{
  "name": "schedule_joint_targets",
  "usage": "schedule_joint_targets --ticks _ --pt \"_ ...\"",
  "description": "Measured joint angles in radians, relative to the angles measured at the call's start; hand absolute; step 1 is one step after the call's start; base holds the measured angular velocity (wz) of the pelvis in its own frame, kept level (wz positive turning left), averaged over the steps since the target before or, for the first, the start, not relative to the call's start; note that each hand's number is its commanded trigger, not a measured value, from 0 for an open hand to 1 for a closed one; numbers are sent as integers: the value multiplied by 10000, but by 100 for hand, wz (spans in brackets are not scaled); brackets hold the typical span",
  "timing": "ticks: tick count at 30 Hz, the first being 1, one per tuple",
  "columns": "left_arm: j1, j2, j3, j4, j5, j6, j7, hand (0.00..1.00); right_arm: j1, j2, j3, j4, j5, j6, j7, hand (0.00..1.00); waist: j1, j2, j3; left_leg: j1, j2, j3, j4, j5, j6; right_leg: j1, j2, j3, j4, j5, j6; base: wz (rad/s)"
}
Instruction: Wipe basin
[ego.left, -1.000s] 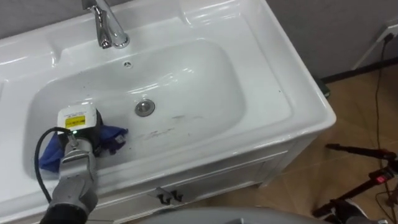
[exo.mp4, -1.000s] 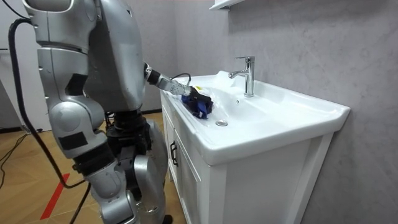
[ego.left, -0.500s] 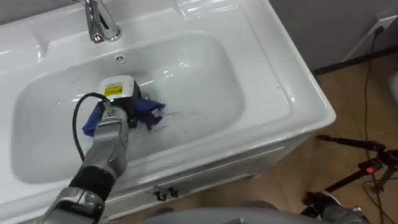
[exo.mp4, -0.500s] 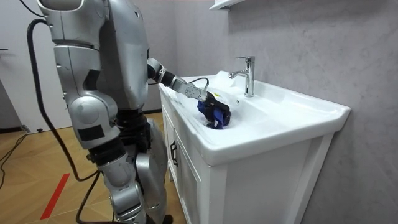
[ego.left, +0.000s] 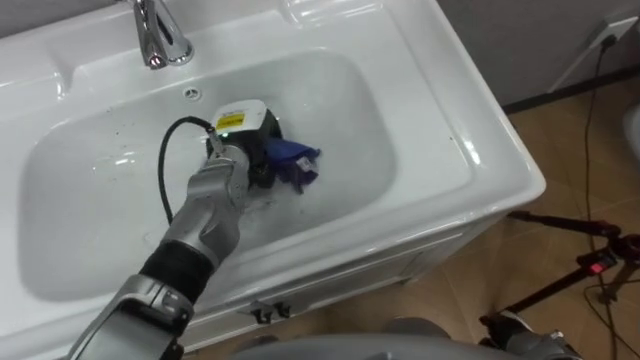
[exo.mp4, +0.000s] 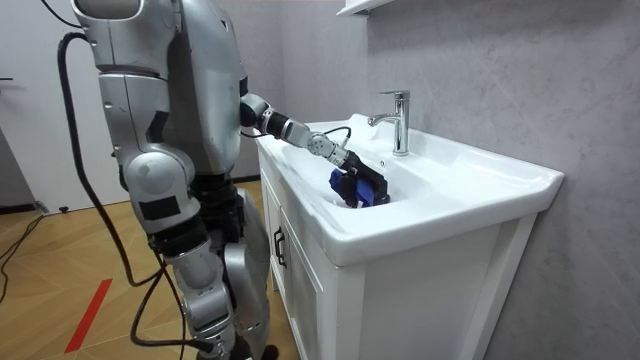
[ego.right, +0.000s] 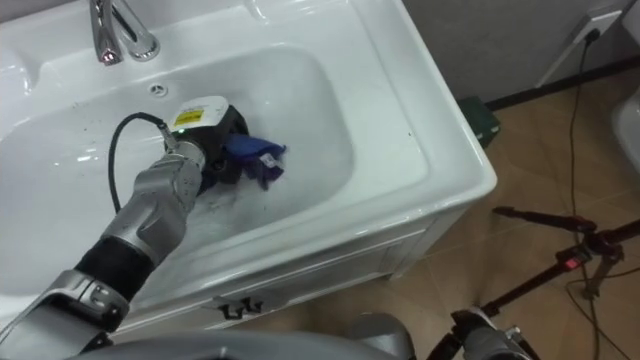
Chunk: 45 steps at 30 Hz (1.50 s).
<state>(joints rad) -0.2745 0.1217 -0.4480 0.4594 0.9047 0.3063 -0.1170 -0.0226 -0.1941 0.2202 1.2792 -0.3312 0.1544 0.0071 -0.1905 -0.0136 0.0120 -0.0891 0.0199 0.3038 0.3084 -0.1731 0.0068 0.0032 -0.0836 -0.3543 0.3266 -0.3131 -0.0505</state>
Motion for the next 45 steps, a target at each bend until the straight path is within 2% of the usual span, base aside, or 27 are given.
schedule_joint_targets --ticks 6,11,21,27,32,33,34,35,39,40,42,43,44,45 --pt "-166 -3 -60 -94 -1312 -71 -27 100 -415 -1 334 15 96 -38 -7 0 14 61 39 -17 -29 -31 -11 1 3 -17 -16 8 25 -4 6 5" --pt "-190 -6 -245 -252 -1916 -223 -27 100 -777 -2 334 -58 207 -327 -105 0 6 93 56 -47 -95 -64 0 8 63 -7 -30 128 30 -13 37 8" --pt "-166 -109 -371 -447 -1953 -257 -98 100 -806 -20 356 -33 197 -322 -93 0 19 156 60 -51 -176 -59 13 6 69 -19 -9 514 18 -23 70 2" --pt "72 -74 -344 -495 -1909 -320 -97 100 -433 -78 273 -47 144 -264 -33 0 41 189 54 53 -178 -44 -43 5 69 25 -7 581 27 -21 72 -3" --pt "419 188 68 -278 -1563 -1099 -19 100 -124 -87 -205 -78 117 -65 -41 0 105 174 53 178 -180 -40 -102 4 69 44 35 828 25 -22 66 -14" --pt "487 192 156 -262 -1506 -1183 11 100 -101 -83 -250 -80 117 -20 -41 0 165 164 57 211 -183 -41 -109 4 69 52 37 850 29 -22 66 -22" --pt "677 203 259 -239 -1363 -1350 122 100 -7 -84 -329 -93 88 18 -40 0 355 139 60 366 -180 -39 -200 3 70 86 84 1062 28 -20 62 -35" --pt "1001 280 463 -229 -1233 -1621 319 100 77 -75 -497 -108 66 44 -40 0 455 106 57 504 -173 -41 -283 0 71 169 99 1077 7 -15 46 -37" --pt "1504 508 1162 89 -1162 -2004 1067 100 150 -97 -993 -309 -271 323 -87 0 584 65 48 487 -153 -40 -268 -3 74 138 185 1075 -3 4 -39 -5" --pt "1703 667 1436 278 -1156 -2082 1376 100 179 -123 -1271 -383 -325 350 -117 0 599 54 38 490 -126 -40 -265 -3 74 132 223 1084 -4 5 -72 -6" --pt "1974 1191 1731 548 -964 -2094 1914 100 233 -203 -1376 -502 -334 356 -161 0 609 57 26 458 -63 -57 -268 -3 73 107 304 1081 -34 28 -143 -4" --pt "2127 1583 1978 935 -577 -2090 2273 100 386 -269 -1474 -733 -368 408 -158 0 624 66 -17 447 -11 -48 -274 -4 71 108 357 1073 -97 61 -202 -7" --pt "2361 1824 2306 1204 -292 -2078 2650 100 554 -328 -1627 -888 -372 410 -163 0 631 79 -95 439 37 -62 -272 -2 67 123 415 1088 -176 97 -261 -9" --pt "2480 1910 2455 1290 -76 -2055 2793 100 621 -364 -1687 -904 -372 411 -161 0 632 82 -133 444 47 -61 -268 -2 66 124 425 1097 -176 104 -273 -11"
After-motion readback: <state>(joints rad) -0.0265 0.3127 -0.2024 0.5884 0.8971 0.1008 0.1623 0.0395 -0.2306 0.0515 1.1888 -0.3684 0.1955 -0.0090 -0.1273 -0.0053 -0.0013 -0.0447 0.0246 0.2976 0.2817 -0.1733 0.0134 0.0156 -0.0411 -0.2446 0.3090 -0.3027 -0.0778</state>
